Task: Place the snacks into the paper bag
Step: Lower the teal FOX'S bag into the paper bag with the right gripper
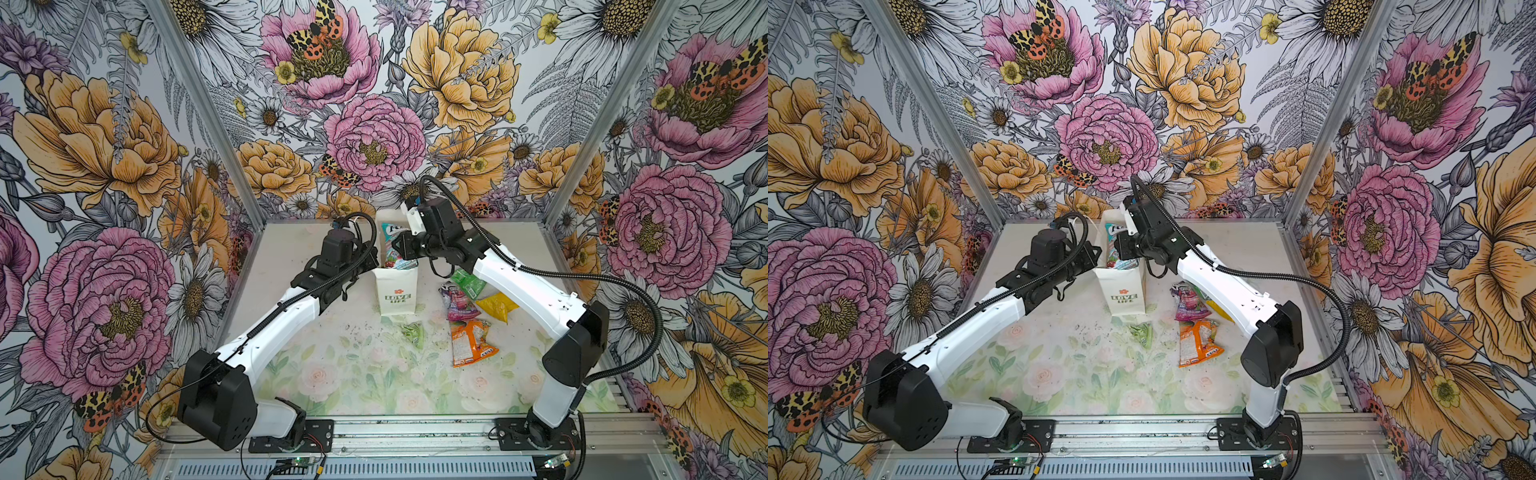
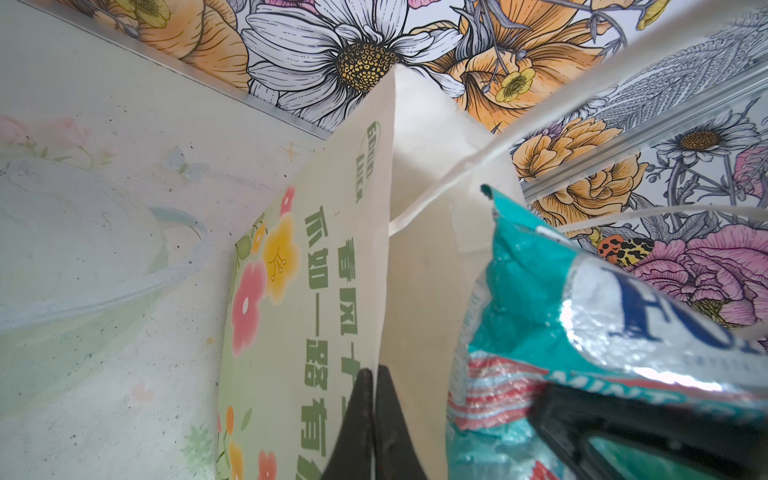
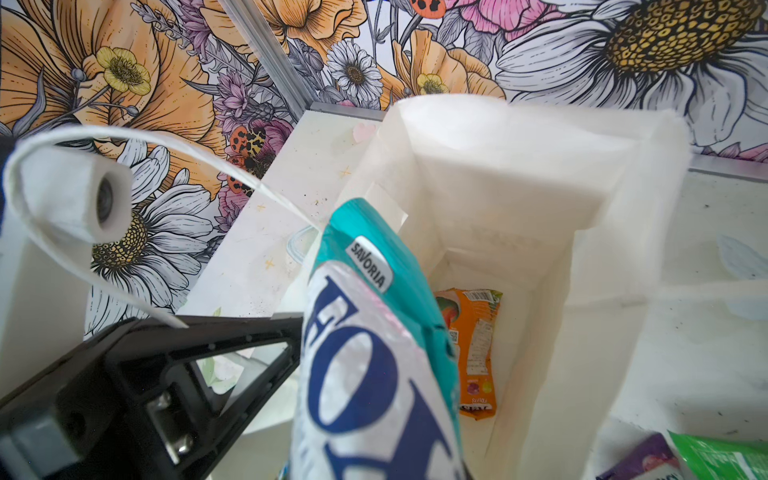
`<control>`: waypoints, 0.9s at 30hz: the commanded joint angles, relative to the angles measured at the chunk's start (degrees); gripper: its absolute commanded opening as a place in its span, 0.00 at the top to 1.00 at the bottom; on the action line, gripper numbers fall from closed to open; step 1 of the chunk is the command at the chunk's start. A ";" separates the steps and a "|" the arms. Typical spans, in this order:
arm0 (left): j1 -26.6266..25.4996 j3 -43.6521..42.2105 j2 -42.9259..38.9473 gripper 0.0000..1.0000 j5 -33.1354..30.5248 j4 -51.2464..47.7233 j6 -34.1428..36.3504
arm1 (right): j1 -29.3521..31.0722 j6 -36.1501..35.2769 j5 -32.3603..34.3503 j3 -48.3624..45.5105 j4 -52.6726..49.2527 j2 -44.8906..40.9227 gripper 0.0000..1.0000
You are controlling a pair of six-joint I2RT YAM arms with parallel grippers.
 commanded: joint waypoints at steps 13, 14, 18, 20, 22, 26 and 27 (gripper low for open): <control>-0.48 -0.75 -1.65 1.00 -1.16 2.16 -0.03 | 0.98 -1.20 -1.23 4.93 1.15 2.72 0.83; -0.48 -0.75 -1.61 1.00 -1.16 2.16 0.00 | 0.99 -1.21 -1.31 5.11 1.15 2.87 0.83; -0.41 -0.67 -1.60 1.00 -1.25 2.16 0.07 | 1.16 -1.66 -1.41 5.38 1.15 3.39 0.83; -0.43 -0.66 -1.51 1.00 -1.16 2.16 0.09 | 1.22 -2.03 -1.43 5.55 1.18 3.65 0.83; -0.42 -0.66 -1.43 1.00 -1.16 2.21 0.09 | 1.25 -2.12 -1.32 5.65 1.16 3.86 0.82; -0.44 -0.60 -1.33 1.00 -1.16 2.25 0.09 | 1.25 -2.12 -1.41 5.56 1.08 3.87 0.83; -0.34 -0.58 -1.33 1.00 -1.16 2.25 0.09 | 1.25 -2.04 -1.40 5.51 0.97 3.73 0.83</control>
